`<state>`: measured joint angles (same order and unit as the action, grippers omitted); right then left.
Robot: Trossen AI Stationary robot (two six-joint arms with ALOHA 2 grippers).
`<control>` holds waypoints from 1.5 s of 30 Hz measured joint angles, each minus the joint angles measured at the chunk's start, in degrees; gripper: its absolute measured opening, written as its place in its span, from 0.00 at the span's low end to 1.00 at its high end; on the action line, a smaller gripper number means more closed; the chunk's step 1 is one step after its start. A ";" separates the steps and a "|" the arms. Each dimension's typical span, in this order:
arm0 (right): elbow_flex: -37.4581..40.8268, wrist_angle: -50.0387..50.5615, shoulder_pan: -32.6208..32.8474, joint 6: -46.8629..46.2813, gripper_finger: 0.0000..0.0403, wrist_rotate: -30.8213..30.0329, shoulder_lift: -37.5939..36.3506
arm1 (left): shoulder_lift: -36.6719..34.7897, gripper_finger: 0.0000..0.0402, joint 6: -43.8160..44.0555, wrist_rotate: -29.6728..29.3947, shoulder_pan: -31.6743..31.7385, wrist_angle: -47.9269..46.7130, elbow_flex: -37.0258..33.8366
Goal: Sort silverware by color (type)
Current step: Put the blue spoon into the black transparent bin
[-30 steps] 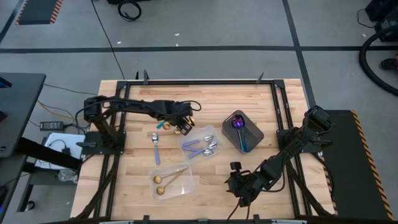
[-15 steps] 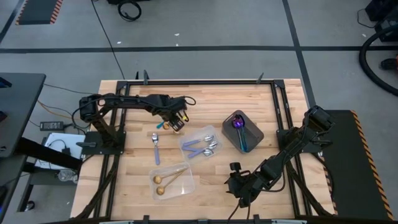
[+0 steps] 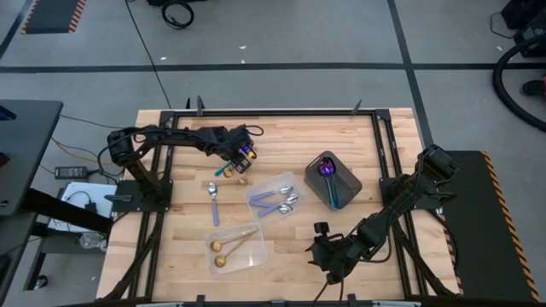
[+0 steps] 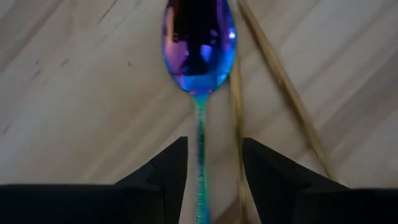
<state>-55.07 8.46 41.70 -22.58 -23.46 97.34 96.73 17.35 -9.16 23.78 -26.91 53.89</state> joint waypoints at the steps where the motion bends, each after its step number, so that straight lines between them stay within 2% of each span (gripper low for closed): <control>1: 0.00 -0.09 -0.17 0.82 0.43 -1.19 0.00 | 0.01 0.40 -0.73 0.00 0.36 0.05 -0.08; 6: 0.00 -1.54 -1.19 3.71 0.43 -4.41 0.00 | 0.07 0.40 -2.80 -0.07 2.07 0.28 -0.09; 14: 0.00 -2.49 -1.71 1.71 0.43 -2.35 0.00 | 1.06 0.40 -3.50 3.64 3.11 1.89 -0.07; 24: 0.00 -2.44 -1.61 1.72 0.43 -1.01 0.00 | 5.11 0.39 -2.11 2.31 2.97 1.85 0.18; 32: 0.00 -2.43 -0.80 1.72 0.43 -0.51 0.00 | 5.29 0.28 -2.08 2.00 3.03 2.13 0.17; 39: 0.00 -2.42 -0.45 1.74 0.43 -0.61 0.00 | 5.40 0.04 -3.47 1.58 3.03 1.65 0.16; 45: 0.00 -2.42 -0.45 1.74 0.43 -0.71 0.00 | 5.43 0.04 -3.11 1.03 2.55 1.67 0.55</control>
<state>-55.07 6.04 41.25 -20.84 -24.16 97.34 102.16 14.24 -8.13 26.33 -25.23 54.44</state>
